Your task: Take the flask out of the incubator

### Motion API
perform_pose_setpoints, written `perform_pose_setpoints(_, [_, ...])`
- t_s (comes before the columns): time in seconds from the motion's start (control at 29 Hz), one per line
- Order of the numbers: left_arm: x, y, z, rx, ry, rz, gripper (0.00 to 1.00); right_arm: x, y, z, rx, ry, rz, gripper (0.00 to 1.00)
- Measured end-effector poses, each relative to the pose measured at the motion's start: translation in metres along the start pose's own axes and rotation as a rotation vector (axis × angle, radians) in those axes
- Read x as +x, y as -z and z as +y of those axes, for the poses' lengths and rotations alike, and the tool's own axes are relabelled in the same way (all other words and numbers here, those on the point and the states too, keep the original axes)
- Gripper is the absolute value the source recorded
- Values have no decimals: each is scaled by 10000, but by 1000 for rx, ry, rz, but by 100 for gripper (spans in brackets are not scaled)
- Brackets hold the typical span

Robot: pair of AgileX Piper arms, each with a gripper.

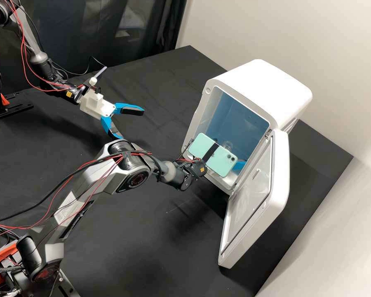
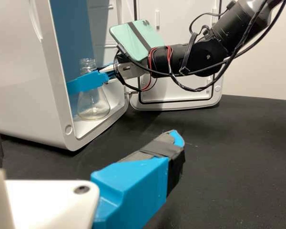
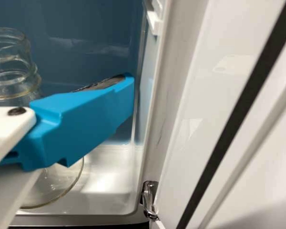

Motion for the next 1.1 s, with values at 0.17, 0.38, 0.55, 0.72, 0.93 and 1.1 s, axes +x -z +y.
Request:
perform_pose_setpoints(0.17, [2,-7,-1,0,1,-2,100,-2,-3,-5,0,1,-1,0])
perform_pose_setpoints(0.38, [2,-7,-1,0,1,-2,100,-29,-32,-49,0,10,-5,0])
perform_pose_setpoints(0.55, [2,-7,-1,-11,1,-2,100,-53,-65,-85,-2,19,-14,0])
perform_pose_setpoints(0.72, [-9,-9,-8,-17,3,-2,100,-70,-106,-62,1,5,-12,0])
perform_pose_setpoints(0.93, [-33,-4,-10,-22,5,3,100,-95,-140,-82,4,4,-14,0])
perform_pose_setpoints(1.1, [-37,6,-1,-23,0,4,100,-101,-147,-92,4,8,-17,0])
